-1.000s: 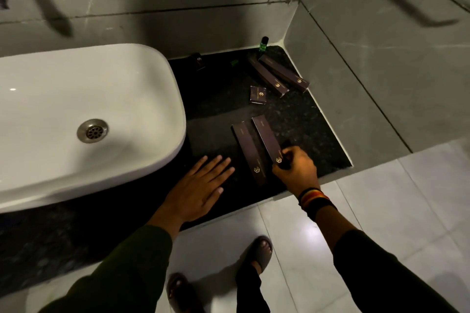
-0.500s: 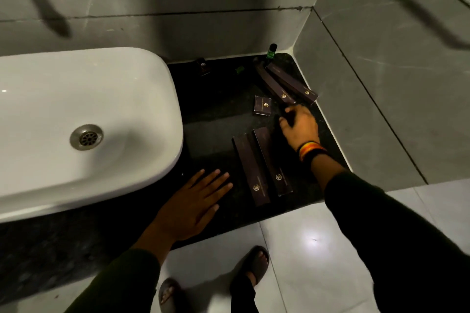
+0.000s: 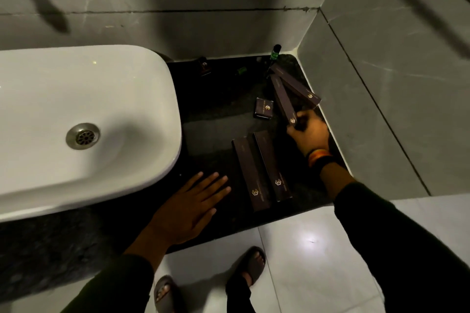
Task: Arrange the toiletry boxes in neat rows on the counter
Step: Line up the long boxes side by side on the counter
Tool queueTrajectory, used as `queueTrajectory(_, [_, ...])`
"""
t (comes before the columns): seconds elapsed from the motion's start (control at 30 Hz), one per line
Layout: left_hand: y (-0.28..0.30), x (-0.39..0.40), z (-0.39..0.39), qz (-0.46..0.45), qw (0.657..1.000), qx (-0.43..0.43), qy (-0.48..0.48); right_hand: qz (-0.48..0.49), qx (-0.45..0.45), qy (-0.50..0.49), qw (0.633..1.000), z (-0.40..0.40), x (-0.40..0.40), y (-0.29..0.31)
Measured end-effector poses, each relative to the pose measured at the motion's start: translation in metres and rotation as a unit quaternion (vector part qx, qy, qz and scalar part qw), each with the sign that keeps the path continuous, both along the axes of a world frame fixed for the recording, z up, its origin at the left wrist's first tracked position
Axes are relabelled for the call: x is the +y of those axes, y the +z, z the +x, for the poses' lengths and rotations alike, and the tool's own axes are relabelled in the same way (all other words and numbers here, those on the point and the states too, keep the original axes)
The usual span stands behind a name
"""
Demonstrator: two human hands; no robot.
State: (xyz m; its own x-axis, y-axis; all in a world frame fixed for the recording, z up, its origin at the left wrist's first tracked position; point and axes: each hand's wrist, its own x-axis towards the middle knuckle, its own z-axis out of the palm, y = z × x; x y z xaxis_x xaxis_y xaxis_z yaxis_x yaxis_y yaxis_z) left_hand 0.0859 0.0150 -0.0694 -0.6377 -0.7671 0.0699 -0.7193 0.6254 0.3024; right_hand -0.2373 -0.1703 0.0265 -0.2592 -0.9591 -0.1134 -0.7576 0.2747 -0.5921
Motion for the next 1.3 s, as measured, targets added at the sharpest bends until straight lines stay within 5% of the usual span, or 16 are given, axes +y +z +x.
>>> queueTrajectory(0.23, [0.005, 0.000, -0.002, -0.014, 1.000, -0.014, 0.002, -0.032, 0.005, 0.016, 0.999, -0.027, 0.134, -0.016])
queueTrajectory(0.53, [0.006, 0.002, -0.003, 0.014, 1.000, -0.013, 0.001, -0.043, 0.027, 0.005, 0.999, -0.029, 0.159, -0.022])
queueTrajectory(0.8, [0.002, 0.001, -0.001, 0.005, 1.000, -0.010, -0.003, -0.046, 0.032, 0.000, 0.998, -0.045, 0.041, 0.010])
queueTrajectory(1.07, [0.000, 0.002, -0.001, -0.040, 0.999, -0.011, -0.001, 0.060, 0.187, 0.129, 0.972, -0.033, -0.093, -0.006])
queueTrajectory(1.3, [0.001, 0.000, -0.003, -0.033, 0.999, -0.026, 0.005, 0.064, 0.237, 0.100, 0.964, -0.026, -0.109, -0.008])
